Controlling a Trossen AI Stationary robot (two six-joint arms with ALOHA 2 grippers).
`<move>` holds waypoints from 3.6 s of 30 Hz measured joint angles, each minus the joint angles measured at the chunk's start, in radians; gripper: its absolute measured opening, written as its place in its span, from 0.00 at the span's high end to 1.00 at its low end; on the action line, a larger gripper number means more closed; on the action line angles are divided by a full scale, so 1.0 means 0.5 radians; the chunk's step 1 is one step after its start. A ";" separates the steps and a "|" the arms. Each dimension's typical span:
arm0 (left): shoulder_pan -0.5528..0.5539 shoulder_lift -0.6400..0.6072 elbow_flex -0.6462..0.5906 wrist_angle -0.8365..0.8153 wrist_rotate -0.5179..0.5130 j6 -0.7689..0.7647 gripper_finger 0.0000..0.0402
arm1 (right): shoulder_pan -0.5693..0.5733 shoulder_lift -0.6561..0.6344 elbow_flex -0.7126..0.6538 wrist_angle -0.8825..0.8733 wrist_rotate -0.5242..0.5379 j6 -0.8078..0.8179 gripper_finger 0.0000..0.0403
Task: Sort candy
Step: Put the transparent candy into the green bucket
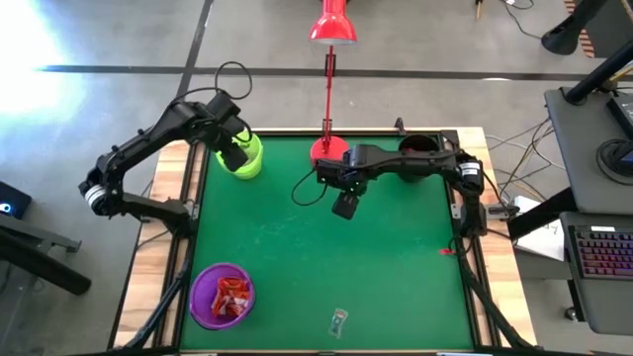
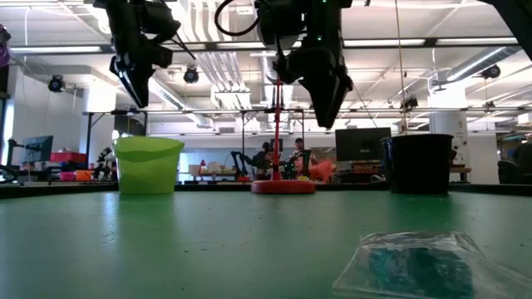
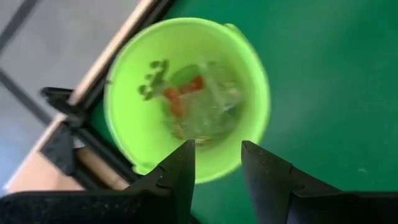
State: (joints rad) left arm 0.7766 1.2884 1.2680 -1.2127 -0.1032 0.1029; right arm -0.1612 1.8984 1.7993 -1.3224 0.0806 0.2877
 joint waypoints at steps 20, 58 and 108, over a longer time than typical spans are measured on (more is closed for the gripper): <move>-0.323 -0.552 -0.304 0.053 0.180 -0.128 0.72 | 0.507 0.001 -0.086 0.014 -0.326 1.073 0.56; -0.326 -0.761 -0.304 0.131 0.178 0.145 0.72 | 1.317 0.336 -0.095 1.193 -0.116 3.126 0.56; -0.325 -0.748 -0.305 0.135 0.178 0.181 0.72 | 1.538 0.684 0.000 1.164 -0.055 3.906 0.66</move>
State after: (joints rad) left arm 0.6140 0.9146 1.1156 -1.1450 -0.0143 0.1936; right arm 0.6079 2.2403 1.7995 -0.7402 0.0530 2.2409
